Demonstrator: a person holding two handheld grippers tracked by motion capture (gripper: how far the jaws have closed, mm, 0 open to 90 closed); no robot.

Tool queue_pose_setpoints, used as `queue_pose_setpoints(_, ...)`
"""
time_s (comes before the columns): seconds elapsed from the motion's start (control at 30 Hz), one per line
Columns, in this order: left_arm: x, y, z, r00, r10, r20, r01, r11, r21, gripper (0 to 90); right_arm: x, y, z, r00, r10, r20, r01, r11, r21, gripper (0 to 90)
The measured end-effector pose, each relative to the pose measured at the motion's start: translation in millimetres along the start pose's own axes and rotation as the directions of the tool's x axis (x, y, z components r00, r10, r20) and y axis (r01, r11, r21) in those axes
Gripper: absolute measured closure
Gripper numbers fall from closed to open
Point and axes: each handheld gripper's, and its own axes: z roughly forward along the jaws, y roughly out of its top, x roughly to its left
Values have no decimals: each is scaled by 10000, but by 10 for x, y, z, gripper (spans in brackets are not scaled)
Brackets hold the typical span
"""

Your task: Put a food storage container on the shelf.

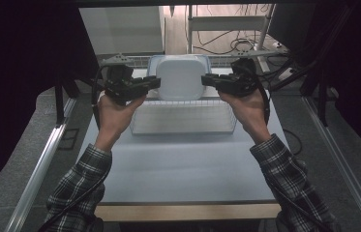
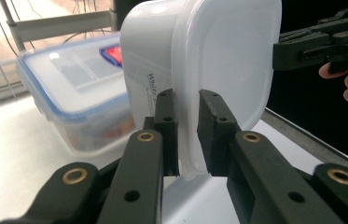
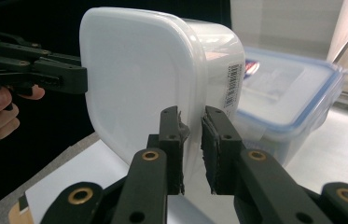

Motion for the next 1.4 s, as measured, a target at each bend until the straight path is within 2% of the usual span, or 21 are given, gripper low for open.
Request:
queue_pose_setpoints(0.23, 81, 183, 31, 10000, -37, -12, 37, 9998, -200, 790, -52, 203, 35, 9997, -68, 213, 71, 9998, -164, 778)
queue_pose_setpoints(0.57, 251, 297, 181, 9992, -404, -47, 403, 9988, -267, 787, -158, 381, 187, 9978, 83, 656, -79, 9999, -68, 770)
queue_pose_setpoints(0.87, 338, 319, 292, 9986, -508, -134, 505, 9985, -227, 767, -223, 418, 278, 9966, 285, 772, -286, 9996, 2, 759)
queue_pose_setpoints(1.03, 352, 332, 327, 9984, -566, -26, 564, 9973, -473, 726, -269, 422, 314, 9959, 538, 732, -533, 9985, -99, 720)
queue_pose_setpoints(1.23, 364, 343, 381, 9982, -557, -237, 543, 9969, -562, 666, -275, 439, 360, 9956, 465, 815, -454, 9988, -157, 688)
queue_pose_setpoints(1.4, 396, 344, 426, 9973, -625, -380, 601, 9963, -616, 635, -291, 430, 439, 9947, 469, 910, -476, 9988, 58, 647)
